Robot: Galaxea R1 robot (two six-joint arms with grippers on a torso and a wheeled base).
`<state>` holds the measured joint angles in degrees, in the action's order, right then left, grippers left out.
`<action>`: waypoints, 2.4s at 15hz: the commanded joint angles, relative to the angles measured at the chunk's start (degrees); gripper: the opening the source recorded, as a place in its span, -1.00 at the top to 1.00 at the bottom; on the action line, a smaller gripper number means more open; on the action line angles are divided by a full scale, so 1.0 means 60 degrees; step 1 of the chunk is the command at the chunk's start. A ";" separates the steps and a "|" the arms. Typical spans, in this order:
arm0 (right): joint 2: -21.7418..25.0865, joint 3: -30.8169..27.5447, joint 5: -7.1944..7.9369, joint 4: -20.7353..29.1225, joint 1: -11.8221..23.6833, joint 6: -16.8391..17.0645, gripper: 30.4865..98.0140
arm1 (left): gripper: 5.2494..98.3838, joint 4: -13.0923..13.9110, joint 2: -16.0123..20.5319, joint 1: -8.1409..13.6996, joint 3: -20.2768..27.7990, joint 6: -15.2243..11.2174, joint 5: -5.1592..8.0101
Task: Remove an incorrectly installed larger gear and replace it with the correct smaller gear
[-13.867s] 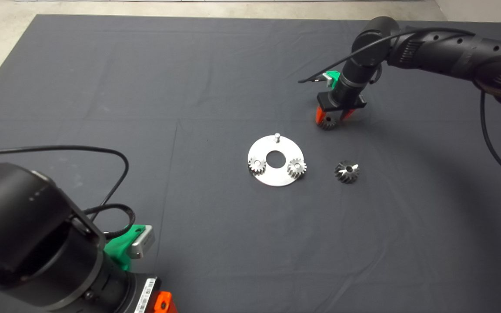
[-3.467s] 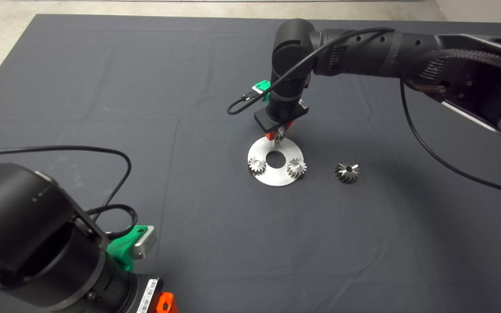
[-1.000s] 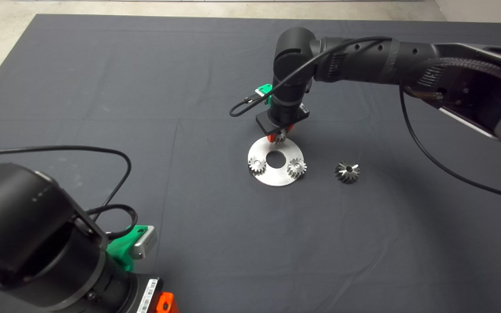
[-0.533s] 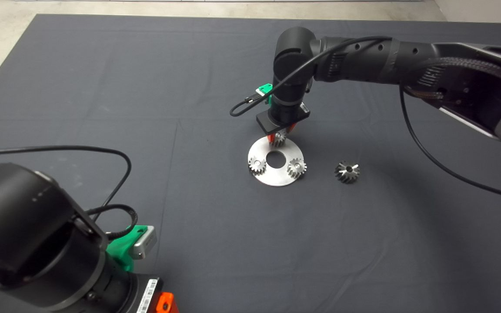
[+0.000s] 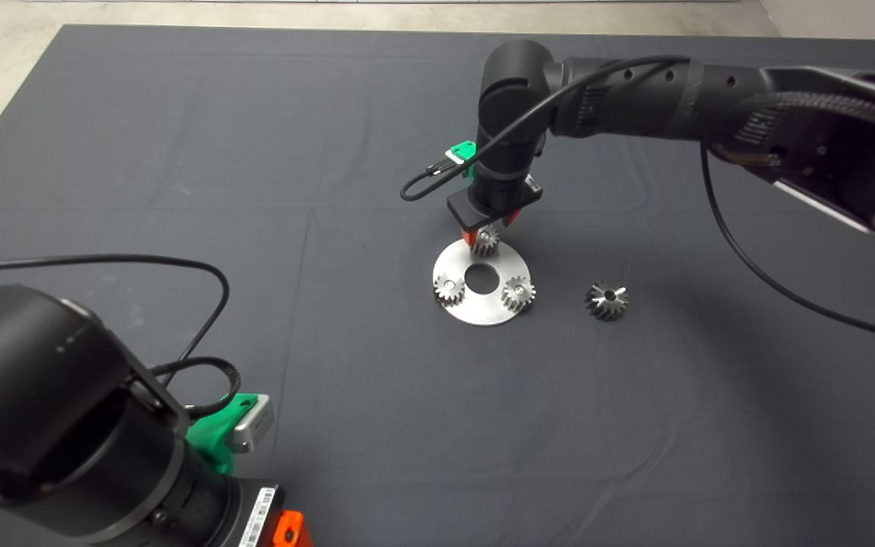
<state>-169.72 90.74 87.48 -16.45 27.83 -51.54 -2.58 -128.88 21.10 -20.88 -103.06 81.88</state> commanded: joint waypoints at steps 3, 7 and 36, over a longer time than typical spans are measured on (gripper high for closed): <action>0.3319 -0.6538 0.0947 0.1907 0.2276 -0.2414 0.11 | -0.99 0.0182 0.0070 0.0043 0.0114 -0.0065 -0.0010; 0.6263 -1.0442 0.0962 0.2614 0.2276 -0.4761 -0.04 | -0.99 0.0167 0.0011 0.0058 0.0099 -0.0026 0.0005; 0.7405 -1.1712 0.1109 0.3741 0.2027 -0.5956 -0.99 | -0.99 0.0094 0.0140 0.0541 0.0070 0.0111 0.0049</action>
<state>-124.45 20.42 87.78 3.94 39.02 -86.88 -2.72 -127.99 23.01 -20.88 -102.36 82.08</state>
